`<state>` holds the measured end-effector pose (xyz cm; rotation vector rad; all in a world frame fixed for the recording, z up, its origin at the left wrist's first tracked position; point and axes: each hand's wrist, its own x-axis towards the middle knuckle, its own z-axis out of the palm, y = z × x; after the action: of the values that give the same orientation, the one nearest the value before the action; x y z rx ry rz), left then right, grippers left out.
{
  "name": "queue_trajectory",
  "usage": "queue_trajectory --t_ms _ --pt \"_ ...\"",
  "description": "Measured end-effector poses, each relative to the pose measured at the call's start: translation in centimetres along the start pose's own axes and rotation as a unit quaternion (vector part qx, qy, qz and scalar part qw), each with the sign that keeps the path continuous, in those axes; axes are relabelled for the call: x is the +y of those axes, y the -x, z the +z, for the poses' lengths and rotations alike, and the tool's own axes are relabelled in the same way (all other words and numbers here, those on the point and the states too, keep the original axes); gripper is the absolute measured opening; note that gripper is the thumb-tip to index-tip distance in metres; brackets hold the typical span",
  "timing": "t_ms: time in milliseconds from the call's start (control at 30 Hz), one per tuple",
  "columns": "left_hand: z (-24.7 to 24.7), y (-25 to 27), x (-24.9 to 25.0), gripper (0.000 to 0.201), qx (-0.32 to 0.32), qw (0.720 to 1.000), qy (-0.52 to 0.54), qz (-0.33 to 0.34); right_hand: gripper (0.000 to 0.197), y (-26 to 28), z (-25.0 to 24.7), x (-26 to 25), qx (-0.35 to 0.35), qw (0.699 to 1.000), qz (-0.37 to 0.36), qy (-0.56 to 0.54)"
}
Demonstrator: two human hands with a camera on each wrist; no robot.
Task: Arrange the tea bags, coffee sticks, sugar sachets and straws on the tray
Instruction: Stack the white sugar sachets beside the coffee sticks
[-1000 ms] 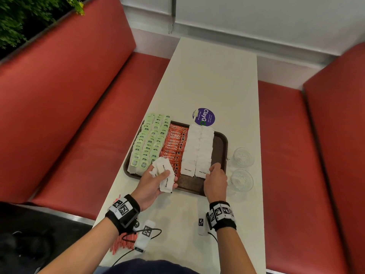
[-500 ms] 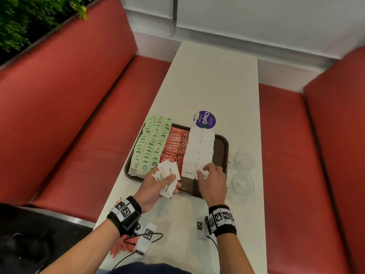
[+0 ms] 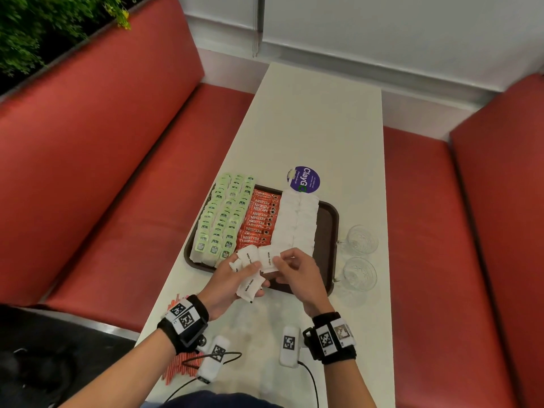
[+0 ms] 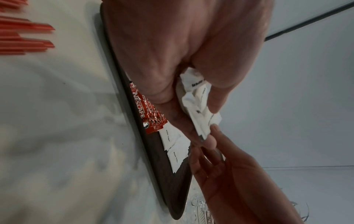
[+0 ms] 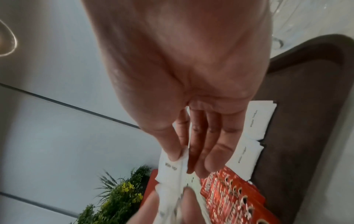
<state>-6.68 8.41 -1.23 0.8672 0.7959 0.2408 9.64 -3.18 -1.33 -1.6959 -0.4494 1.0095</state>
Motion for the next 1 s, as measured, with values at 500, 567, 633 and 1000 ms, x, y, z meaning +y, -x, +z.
queue_trajectory --t_ms 500,567,633,1000 --pt "-2.0 -0.3 -0.4 0.031 0.042 0.998 0.038 -0.036 0.020 -5.6 -1.1 1.4 -0.029 0.833 -0.062 0.549" --pt "-2.1 -0.4 -0.5 0.031 0.045 0.998 0.036 -0.038 0.021 -5.9 -0.8 1.9 -0.026 0.818 -0.063 0.571" --pt "-2.1 -0.4 -0.6 0.031 0.045 0.997 0.038 -0.040 0.021 -6.1 -0.5 2.0 -0.014 0.812 -0.074 0.579" --pt "-1.8 -0.6 -0.9 0.033 0.042 0.998 0.037 -0.041 0.016 -4.3 0.8 3.9 0.062 0.846 -0.139 0.510"
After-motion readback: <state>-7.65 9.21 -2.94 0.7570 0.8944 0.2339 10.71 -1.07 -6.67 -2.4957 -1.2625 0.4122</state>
